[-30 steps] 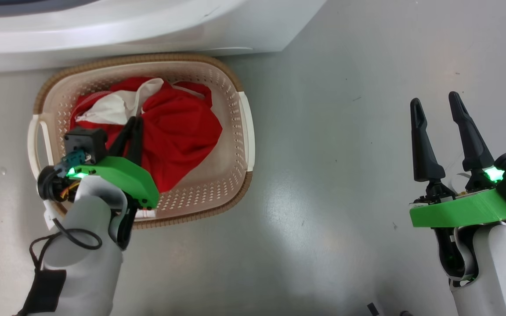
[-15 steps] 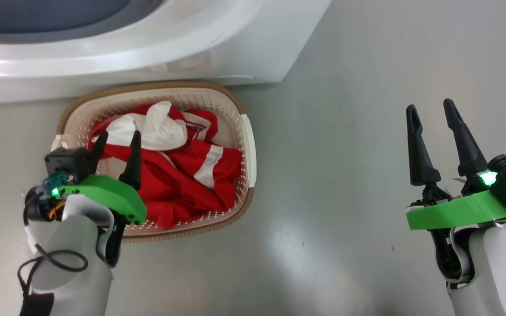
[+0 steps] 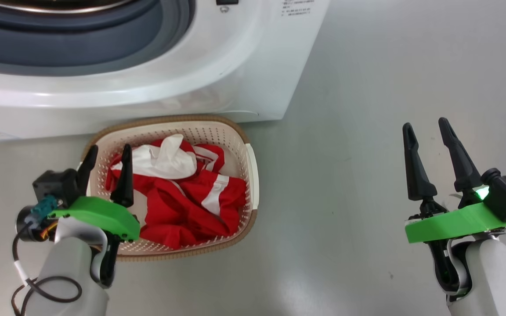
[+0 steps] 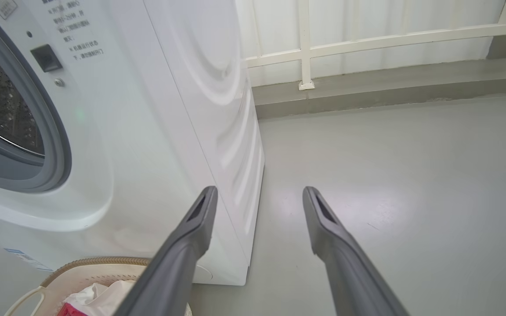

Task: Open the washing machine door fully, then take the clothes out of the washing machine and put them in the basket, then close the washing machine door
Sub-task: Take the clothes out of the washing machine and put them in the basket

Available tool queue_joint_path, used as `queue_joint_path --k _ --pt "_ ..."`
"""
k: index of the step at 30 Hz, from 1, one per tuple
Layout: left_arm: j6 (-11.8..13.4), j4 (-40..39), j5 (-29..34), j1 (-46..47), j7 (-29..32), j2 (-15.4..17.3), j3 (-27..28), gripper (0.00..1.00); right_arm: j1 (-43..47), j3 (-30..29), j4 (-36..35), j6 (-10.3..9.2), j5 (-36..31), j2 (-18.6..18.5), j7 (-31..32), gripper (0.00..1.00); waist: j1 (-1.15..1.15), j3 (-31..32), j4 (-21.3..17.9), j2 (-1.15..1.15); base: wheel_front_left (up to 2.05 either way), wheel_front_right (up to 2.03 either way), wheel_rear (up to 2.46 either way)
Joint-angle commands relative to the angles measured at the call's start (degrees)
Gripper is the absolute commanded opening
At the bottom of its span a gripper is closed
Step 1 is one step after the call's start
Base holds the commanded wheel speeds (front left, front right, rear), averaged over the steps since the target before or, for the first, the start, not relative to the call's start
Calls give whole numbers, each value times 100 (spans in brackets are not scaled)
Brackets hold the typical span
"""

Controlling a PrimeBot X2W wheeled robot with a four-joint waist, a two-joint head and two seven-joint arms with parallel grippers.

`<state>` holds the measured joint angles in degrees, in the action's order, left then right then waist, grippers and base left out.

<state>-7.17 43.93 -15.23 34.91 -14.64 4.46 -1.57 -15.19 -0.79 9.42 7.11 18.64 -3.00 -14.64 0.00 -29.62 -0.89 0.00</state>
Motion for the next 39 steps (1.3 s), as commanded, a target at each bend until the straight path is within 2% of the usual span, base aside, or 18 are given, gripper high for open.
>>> queue_joint_path --k 1,21,39 --pt "-32 -266 51 -267 -36 149 206 100 156 155 -88 37 21 13 -36 100 0 267 30 0 0 0 0" --pt "-32 -1896 231 -1495 -36 108 579 100 689 131 164 37 89 -95 -36 100 0 1472 73 0 0 0 0" --pt "-32 -3251 434 -3080 -36 48 887 100 1445 68 218 37 200 -255 -36 100 0 2414 53 0 0 0 0"
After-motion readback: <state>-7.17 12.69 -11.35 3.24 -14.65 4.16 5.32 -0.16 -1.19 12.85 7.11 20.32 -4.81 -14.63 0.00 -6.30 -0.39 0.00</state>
